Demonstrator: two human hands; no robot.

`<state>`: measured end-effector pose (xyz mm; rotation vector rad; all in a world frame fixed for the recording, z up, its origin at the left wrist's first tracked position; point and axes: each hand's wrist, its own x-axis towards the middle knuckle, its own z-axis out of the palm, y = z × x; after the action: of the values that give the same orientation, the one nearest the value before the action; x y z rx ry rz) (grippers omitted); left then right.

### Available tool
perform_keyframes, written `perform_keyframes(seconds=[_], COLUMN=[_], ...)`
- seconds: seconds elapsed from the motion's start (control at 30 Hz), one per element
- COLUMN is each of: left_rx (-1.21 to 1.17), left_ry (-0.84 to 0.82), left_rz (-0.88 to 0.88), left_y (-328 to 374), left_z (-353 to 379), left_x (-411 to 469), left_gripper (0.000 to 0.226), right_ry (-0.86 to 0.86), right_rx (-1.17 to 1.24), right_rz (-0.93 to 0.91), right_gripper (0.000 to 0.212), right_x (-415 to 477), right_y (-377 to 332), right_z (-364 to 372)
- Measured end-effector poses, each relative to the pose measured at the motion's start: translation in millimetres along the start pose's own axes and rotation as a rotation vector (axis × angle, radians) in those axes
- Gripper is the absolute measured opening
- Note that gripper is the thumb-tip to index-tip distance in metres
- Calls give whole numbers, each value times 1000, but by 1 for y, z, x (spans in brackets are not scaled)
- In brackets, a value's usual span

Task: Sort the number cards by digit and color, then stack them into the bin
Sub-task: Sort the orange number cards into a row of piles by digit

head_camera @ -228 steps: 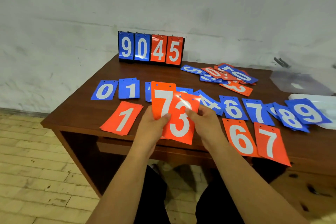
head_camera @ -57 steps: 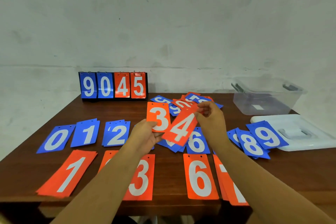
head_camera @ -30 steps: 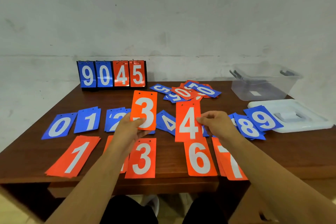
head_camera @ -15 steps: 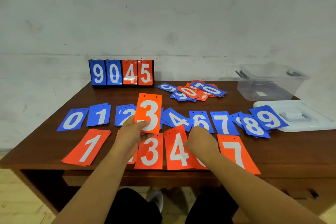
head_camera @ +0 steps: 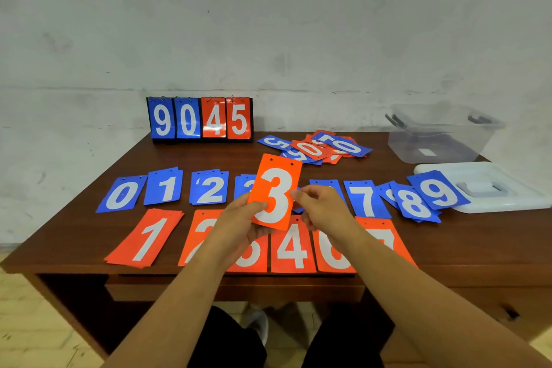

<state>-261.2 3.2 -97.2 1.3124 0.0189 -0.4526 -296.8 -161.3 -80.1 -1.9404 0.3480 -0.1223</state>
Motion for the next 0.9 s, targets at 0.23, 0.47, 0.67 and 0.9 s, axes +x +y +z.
perform_keyframes(seconds=[0.23, 0.47, 0.67, 0.9], left_rx=[475, 1179, 1393, 1429], left_ry=[52, 88, 77, 69], left_rz=[139, 253, 223, 290], left_y=[8, 5, -8, -15], left_z=[-36, -72, -78, -79], left_x=[0, -4, -4, 8], left_gripper=[35, 53, 52, 39], right_ry=[-55, -77, -78, -28], right_rx=[-13, -280, -654, -923], right_rz=[-26, -57, -139, -244], right_gripper=[7, 28, 23, 16], right_x=[5, 13, 15, 20], right_y=[-8, 10, 21, 23], right_z=[9, 53, 73, 71])
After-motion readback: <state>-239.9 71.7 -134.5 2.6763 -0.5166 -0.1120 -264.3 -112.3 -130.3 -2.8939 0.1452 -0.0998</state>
